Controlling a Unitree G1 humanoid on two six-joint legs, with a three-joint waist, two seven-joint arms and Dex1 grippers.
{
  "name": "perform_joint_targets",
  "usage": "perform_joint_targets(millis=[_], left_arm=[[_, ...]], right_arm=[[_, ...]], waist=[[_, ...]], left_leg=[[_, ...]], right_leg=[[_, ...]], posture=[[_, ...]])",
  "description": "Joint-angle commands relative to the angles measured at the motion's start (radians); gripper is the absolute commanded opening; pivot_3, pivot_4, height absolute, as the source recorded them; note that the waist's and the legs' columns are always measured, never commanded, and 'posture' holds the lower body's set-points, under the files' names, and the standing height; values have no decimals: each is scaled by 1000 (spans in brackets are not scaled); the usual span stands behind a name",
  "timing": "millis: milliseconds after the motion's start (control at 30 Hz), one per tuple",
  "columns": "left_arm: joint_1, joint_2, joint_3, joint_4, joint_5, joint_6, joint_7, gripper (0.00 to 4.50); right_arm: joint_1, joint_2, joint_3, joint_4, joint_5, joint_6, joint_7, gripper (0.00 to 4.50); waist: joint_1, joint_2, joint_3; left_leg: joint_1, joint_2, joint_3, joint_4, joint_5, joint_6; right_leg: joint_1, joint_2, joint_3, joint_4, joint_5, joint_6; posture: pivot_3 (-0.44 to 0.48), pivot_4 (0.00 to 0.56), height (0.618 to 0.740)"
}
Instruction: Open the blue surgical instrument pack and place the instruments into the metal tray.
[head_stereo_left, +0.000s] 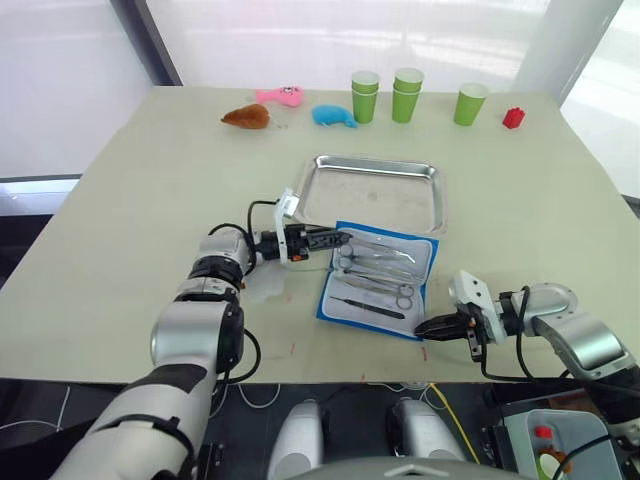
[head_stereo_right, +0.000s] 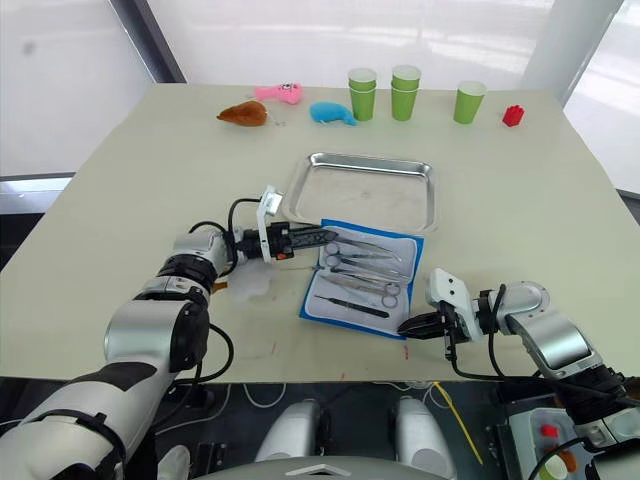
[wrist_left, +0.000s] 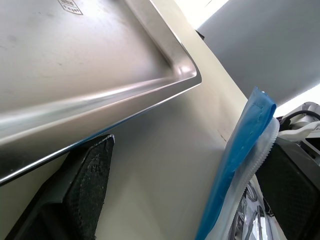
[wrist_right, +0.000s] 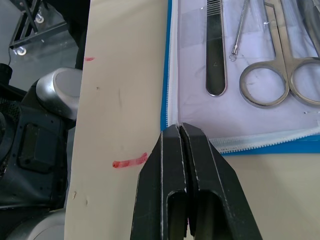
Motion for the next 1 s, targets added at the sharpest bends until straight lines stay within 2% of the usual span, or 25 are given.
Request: perform_joint_targets(millis=[33,233,400,600,633,700,800,833,867,933,967,1000], left_arm=[[58,41,-11,24,25,26,38,4449],[101,86,-29,-64,12,20,-52,4449],[164,129,-59,-217,-13,53,-146,4449],[250,210,-71,-426,-66,138,-179,4449],[270,227,-77,-470,-74,148,-187,4500],[300,249,-82,-535,-89,149,-191,4500],[330,245,-43,-606,-129,60,-177,4500],[333,233,-25,-621,-138,5,-161,4500],[334,223,-13,-633,-145,-38,-144,4500],[333,205,2,-662,-172,-67,-130,4500],[333,198,6,-673,-178,-90,-123,4500],[334,195,6,-682,-182,-108,-121,4500]], right_arm=[[20,-15,21,17,-28,10,4,0],[17,10,-10,6,6,-2,-6,0],[32,15,-68,-41,68,9,-8,0],[49,18,-171,-91,146,-6,-18,0],[48,20,-193,-95,163,-9,-21,411],[42,25,-221,-94,175,-23,-29,739],[29,38,-243,-89,182,-41,-42,2001],[23,45,-246,-87,185,-44,-46,2140],[19,50,-245,-86,186,-45,-48,2768],[13,64,-240,-86,188,-47,-51,3444],[10,70,-237,-88,187,-45,-53,4050],[9,74,-234,-89,187,-45,-53,4419]], waist=[[-5,0,0],[-29,0,0],[-36,0,1],[-38,-1,4],[-38,-1,5],[-38,-1,6],[-31,-1,6],[-27,-2,7],[-21,-2,8],[-15,-2,10],[-10,-2,10],[-9,-2,10]], left_leg=[[0,0,0,0,0,0],[1,0,0,-1,0,0],[-2,1,0,-2,0,0],[-4,1,0,-2,0,0],[-5,1,0,-2,0,0],[-6,1,0,-2,0,0],[-14,1,0,-1,0,0],[-15,1,0,0,0,0],[-15,1,0,0,0,0],[-16,1,0,0,0,0],[-16,1,0,0,0,0],[-16,0,0,0,0,0]], right_leg=[[0,0,0,0,0,0],[0,1,1,0,0,0],[-4,1,1,0,0,-2],[-7,1,2,1,0,-2],[-7,1,2,1,0,-2],[-9,1,2,1,0,-2],[-16,0,2,2,0,-2],[-16,0,2,2,0,-2],[-16,0,2,2,0,-2],[-16,0,1,2,0,-2],[-16,0,1,2,0,-2],[-16,-1,1,2,0,-2]], posture=[[0,150,740],[0,150,740],[0,150,740],[0,150,740],[0,150,740],[0,150,740],[0,150,740],[0,150,740],[0,150,740],[0,150,740],[0,150,740],[0,150,740]])
